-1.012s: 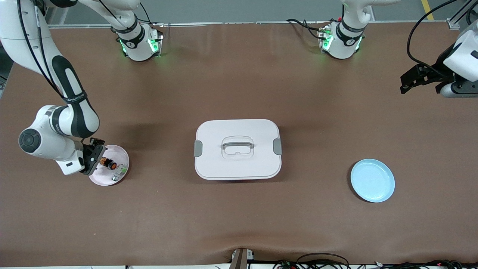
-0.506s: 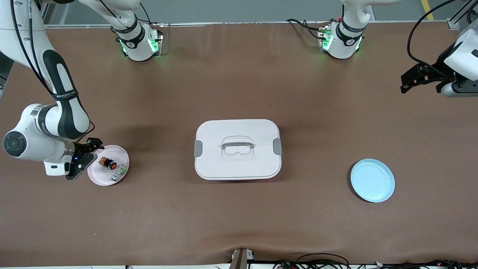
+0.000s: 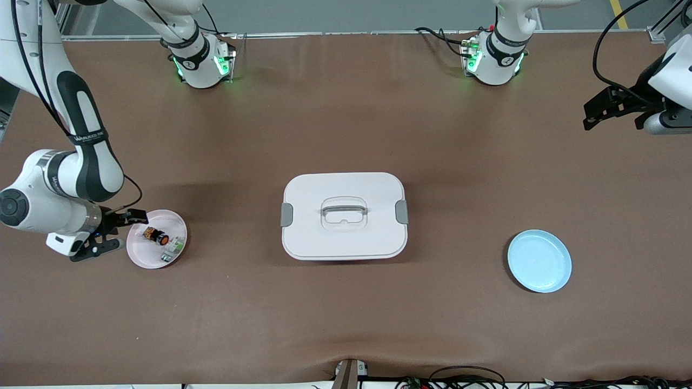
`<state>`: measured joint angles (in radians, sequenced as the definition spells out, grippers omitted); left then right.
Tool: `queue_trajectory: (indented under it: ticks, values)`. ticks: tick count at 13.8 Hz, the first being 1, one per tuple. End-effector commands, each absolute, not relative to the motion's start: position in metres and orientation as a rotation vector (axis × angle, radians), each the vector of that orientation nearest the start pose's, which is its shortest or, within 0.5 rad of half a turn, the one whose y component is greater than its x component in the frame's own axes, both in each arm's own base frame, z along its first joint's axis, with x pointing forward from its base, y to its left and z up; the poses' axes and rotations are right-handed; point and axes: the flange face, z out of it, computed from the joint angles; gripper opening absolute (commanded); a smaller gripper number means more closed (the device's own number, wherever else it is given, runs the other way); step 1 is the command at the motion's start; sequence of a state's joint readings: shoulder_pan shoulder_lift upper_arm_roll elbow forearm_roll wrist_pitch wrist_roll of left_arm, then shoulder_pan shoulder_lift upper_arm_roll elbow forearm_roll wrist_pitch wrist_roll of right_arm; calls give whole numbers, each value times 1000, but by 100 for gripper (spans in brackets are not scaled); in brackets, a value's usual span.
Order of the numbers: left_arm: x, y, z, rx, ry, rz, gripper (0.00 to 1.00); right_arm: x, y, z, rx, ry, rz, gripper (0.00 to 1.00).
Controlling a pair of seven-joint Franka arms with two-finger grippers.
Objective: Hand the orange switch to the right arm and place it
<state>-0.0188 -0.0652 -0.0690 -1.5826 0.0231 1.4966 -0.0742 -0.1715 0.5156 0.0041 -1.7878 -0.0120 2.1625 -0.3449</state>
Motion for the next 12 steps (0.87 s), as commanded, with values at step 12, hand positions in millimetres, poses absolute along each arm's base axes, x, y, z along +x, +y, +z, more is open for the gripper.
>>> queue_trajectory:
  ticks: [12]
  values:
    - [512,-43,654,-3126,34,49,100,653,-116,319,-3115,-56,41,100]
